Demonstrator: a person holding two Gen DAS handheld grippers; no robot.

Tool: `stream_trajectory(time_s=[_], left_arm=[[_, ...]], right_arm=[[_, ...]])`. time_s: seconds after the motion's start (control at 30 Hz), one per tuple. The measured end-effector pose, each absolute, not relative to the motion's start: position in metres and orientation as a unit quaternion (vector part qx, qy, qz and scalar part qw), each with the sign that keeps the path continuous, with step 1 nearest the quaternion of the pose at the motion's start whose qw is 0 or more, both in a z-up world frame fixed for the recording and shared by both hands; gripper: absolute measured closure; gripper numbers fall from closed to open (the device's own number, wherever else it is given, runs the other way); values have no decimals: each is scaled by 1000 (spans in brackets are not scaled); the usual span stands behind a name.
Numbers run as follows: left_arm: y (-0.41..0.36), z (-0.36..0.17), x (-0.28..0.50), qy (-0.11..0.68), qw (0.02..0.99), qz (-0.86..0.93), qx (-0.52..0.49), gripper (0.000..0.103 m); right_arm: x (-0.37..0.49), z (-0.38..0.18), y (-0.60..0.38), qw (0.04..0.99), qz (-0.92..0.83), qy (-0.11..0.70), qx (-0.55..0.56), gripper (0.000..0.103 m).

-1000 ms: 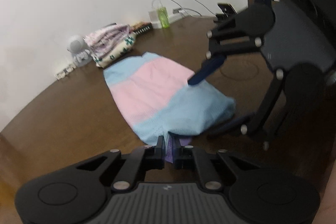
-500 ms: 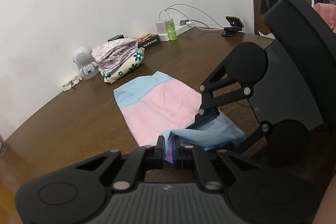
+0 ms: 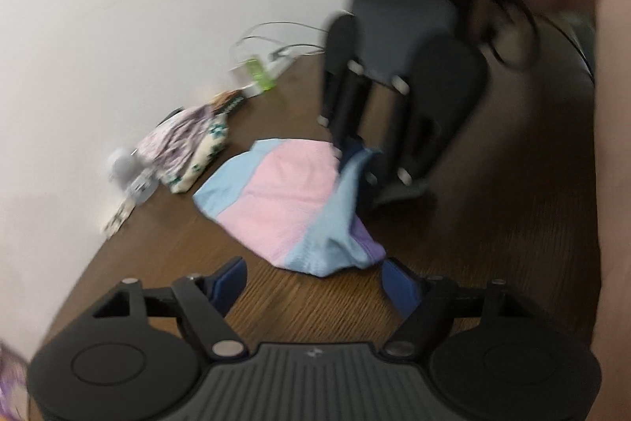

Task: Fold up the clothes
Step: 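Lift the lilac-trimmed end with the right gripper and fold it over the garment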

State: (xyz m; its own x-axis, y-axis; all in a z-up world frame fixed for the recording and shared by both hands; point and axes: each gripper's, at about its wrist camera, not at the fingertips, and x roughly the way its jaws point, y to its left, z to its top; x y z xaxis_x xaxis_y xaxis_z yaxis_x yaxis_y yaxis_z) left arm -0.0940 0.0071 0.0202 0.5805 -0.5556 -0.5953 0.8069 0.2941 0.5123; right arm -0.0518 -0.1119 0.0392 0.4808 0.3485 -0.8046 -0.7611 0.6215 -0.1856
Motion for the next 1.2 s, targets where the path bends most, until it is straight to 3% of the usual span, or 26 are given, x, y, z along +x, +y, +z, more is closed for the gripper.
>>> stream_trajectory(time_s=[0.2, 0.3, 0.4, 0.47, 0.63, 0.73, 0.8, 0.93, 0.97, 1.1, 1.2], left_arm=[[-16, -6, -79, 107, 741, -440, 495, 30], [-26, -6, -64, 100, 737, -451, 494, 37], [-30, -9, -59, 69, 716, -469, 512, 60], [-31, -9, -58, 55, 699, -483, 524, 96], [-29, 1, -47, 72, 688, -515, 506, 98], [-29, 9, -37, 99, 692, -526, 484, 98], [-30, 14, -30, 117, 694, -533, 469, 98], [-35, 25, -19, 143, 698, -537, 452, 98], [-36, 28, -17, 147, 701, -535, 450, 98], [-50, 34, -17, 157, 706, -527, 447, 98], [-48, 35, -21, 159, 708, -523, 447, 98]], right_arm=[[-32, 52, -126, 818, 347, 402, -221, 92], [-25, 56, -131, 815, 356, 408, -205, 92], [-21, 60, -134, 809, 369, 413, -199, 92], [-17, 60, -135, 805, 374, 415, -199, 92], [-20, 57, -141, 807, 381, 408, -193, 88], [-36, 50, -148, 824, 366, 384, -198, 70], [-52, 41, -150, 837, 352, 365, -205, 68], [-78, 25, -150, 872, 312, 309, -215, 47], [-82, 21, -149, 878, 302, 300, -220, 46], [-91, 11, -150, 893, 266, 279, -232, 48], [-89, 11, -156, 893, 255, 282, -243, 68]])
